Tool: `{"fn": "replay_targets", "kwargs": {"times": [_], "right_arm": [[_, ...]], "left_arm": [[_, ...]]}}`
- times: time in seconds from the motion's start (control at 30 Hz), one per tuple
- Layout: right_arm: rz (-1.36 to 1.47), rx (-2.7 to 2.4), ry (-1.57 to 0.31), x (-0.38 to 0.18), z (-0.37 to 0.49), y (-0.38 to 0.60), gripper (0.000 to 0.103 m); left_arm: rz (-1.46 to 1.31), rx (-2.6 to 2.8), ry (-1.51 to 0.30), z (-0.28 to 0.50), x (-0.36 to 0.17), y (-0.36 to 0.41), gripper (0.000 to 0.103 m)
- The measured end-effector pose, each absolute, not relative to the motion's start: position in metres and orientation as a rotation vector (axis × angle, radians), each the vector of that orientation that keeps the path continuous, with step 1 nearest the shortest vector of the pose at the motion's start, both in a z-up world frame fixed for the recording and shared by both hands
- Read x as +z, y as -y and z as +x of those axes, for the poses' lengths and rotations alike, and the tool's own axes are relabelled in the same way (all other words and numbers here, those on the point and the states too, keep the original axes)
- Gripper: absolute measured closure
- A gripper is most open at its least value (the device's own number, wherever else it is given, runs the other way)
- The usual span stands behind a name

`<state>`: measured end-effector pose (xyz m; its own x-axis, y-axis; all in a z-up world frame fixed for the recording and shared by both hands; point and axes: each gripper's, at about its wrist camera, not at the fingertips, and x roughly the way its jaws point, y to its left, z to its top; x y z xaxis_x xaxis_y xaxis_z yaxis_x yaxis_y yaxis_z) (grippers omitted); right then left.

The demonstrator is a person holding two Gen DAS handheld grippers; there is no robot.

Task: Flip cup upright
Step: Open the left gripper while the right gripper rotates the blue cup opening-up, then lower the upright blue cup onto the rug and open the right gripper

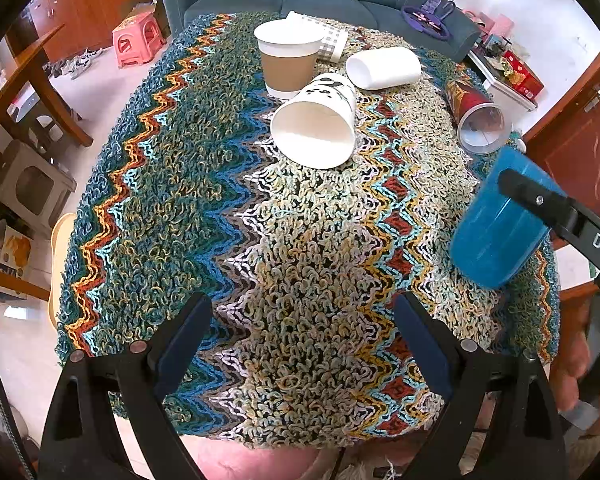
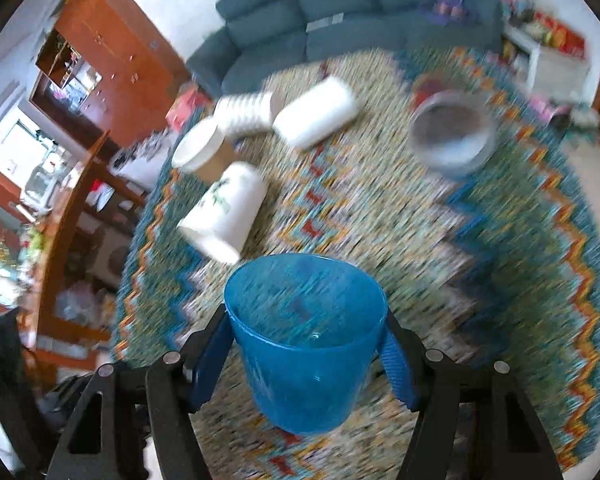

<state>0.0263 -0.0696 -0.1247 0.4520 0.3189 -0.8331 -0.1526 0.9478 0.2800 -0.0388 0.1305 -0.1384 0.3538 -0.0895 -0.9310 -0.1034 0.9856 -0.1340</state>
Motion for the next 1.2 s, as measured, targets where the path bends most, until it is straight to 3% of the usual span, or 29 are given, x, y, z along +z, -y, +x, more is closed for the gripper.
{"fn": "replay_targets", "kwargs": {"times": [0.23, 1.07, 1.2], "right_arm": [[0.090, 0.179, -0.903, -0.127, 0.024, 0.084, 0.034], [-0.091, 0.261, -0.899, -0.142, -0.033, 0.074, 0.033], [-0.073, 0.264, -0.876, -0.137, -0.037, 0.076, 0.024]], "left_arm": [[-0.156, 0.005, -1.201, -0.038, -0.135, -0.119, 0.009], [-0.142, 0.001, -1.165, -0.046, -0.124, -0.106, 0.009], [-0.139, 0.000, -1.155, -0.048, -0.121, -0.105, 0.009]]}}
